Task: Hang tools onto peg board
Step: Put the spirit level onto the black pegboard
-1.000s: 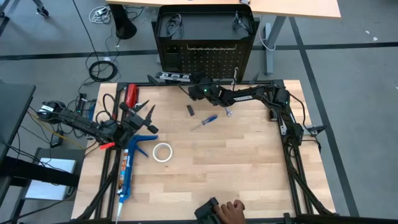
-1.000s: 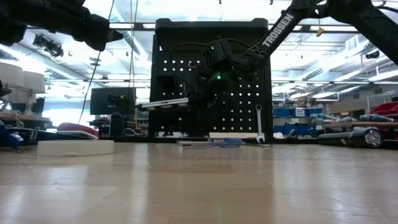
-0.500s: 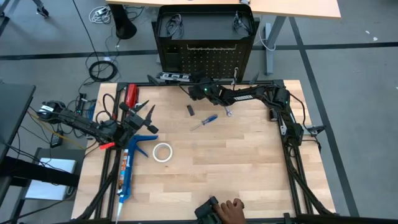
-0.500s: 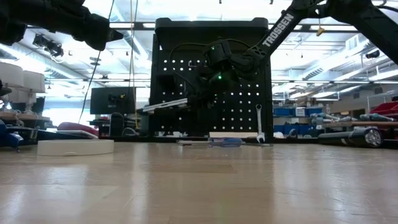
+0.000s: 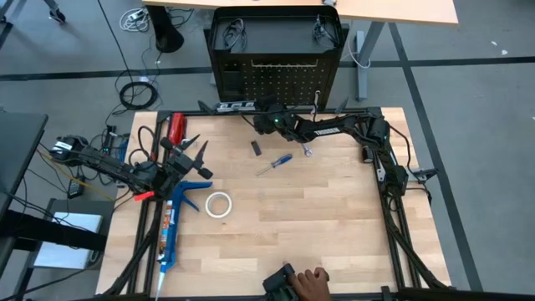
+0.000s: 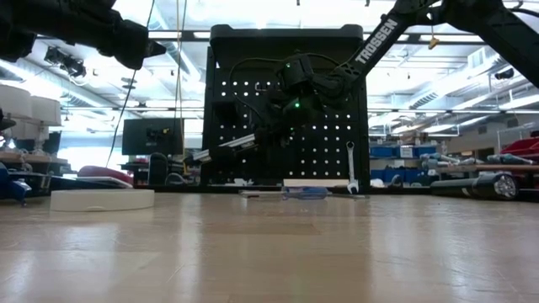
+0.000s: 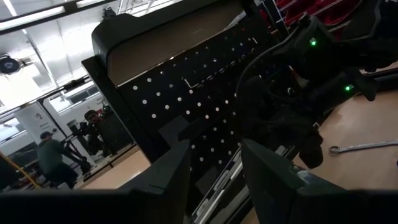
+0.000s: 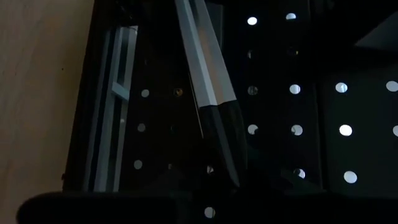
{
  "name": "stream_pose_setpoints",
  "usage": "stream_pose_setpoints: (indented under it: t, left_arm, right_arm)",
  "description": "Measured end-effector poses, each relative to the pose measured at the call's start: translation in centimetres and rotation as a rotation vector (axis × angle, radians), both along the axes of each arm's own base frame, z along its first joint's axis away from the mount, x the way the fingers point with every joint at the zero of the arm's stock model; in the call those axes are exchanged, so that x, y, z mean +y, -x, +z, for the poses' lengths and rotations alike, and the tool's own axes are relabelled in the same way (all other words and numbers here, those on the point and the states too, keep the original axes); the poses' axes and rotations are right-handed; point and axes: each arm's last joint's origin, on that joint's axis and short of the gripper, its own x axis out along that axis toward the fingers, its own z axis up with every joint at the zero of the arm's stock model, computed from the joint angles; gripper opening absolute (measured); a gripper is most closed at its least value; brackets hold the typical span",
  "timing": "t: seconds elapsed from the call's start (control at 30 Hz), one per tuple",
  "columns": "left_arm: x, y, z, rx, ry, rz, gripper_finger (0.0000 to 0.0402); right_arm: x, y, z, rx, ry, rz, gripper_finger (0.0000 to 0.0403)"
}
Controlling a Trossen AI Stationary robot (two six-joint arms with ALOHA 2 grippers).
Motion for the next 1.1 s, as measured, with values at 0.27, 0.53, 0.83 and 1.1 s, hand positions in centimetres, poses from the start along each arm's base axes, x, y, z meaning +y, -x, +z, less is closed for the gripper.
stream_pose_setpoints:
  t: [0.27, 0.53, 0.83, 1.1]
  left_arm:
    - [0.01, 0.02, -0.01, 0.004, 0.0, 0.007, 0.0152]
    - [0.01, 0.01, 0.0, 0.006, -0.001, 0.007, 0.0152]
    - [0.01, 0.01, -0.02, 0.007, -0.001, 0.007, 0.0152]
    - [0.01, 0.01, -0.01, 0.007, -0.001, 0.007, 0.0152]
  right_arm:
    - [-0.21, 0.12, -0.05, -0.01, -0.011, -0.012, 0.0097]
    - [-0.28, 0.18, -0.09, -0.017, -0.02, -0.018, 0.0122]
    - [-0.29, 0.2, -0.12, -0.028, -0.03, -0.03, 0.0127]
    - [-0.33, 0.21, -0.13, -0.016, -0.024, -0.017, 0.0133]
